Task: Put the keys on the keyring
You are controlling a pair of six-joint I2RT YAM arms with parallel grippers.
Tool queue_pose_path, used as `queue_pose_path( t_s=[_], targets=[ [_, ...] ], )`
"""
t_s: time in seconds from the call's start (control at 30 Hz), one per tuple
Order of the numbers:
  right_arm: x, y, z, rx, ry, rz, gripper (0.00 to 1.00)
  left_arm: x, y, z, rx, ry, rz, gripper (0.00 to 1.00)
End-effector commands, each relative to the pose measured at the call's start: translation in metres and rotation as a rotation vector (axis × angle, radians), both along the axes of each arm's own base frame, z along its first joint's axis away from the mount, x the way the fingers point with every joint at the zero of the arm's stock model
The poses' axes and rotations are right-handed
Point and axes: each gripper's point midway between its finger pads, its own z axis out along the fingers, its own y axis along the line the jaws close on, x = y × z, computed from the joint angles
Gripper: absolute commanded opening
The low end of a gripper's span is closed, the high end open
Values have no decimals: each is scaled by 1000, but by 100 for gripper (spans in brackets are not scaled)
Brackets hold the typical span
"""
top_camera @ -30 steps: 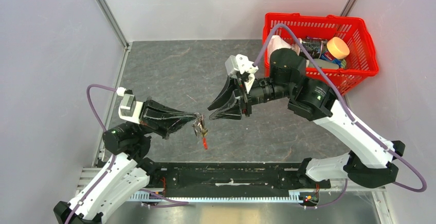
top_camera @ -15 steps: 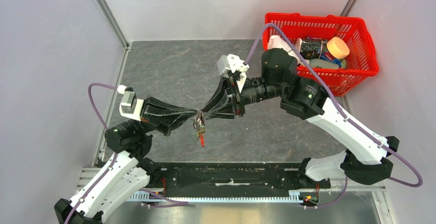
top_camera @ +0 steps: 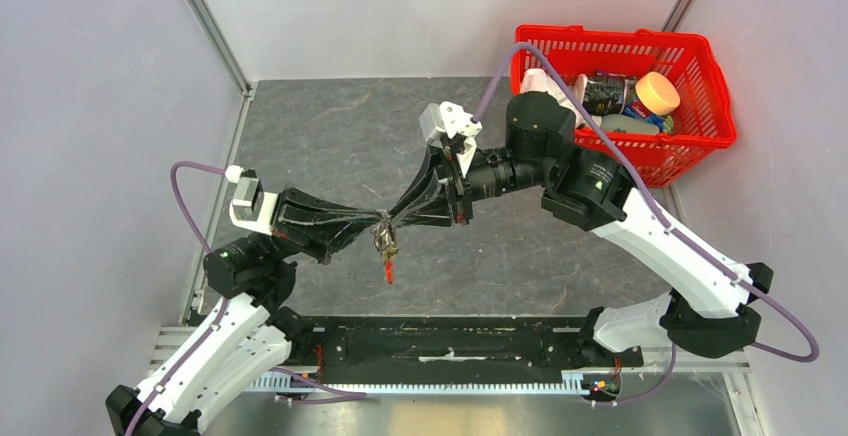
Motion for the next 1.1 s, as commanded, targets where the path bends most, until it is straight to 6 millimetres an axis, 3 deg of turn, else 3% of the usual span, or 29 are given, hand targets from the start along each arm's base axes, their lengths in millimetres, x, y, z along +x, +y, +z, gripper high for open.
queue_pose_path(
  t_s=[0.0, 0.33, 0.43, 0.53, 0.77, 0.93, 1.07],
  targets=[
    [-3, 0, 23, 66, -37, 9, 24, -7, 8, 15, -65, -20, -6, 2],
    [-3, 4, 26, 73, -12, 19, 22, -6, 7, 14, -69, -17, -9, 2],
    [-3, 6, 26, 72, -8, 23, 16, -7, 7, 15, -74, -19, -14, 2],
    [-3, 6, 29, 76, -6, 23, 0, -6, 7, 14, -76, -16, -12, 2],
    [-6, 0, 30, 74, -10, 14, 0, -7, -1, 4, -7, -2, -43, 2],
    [-9, -13, 14, -25, 29, -16, 0, -9, -15, -13, 197, 81, -94, 25],
    [-15, -26, -3, -115, 41, -10, 0, -14, -13, -22, 309, 136, -80, 31]
  ],
)
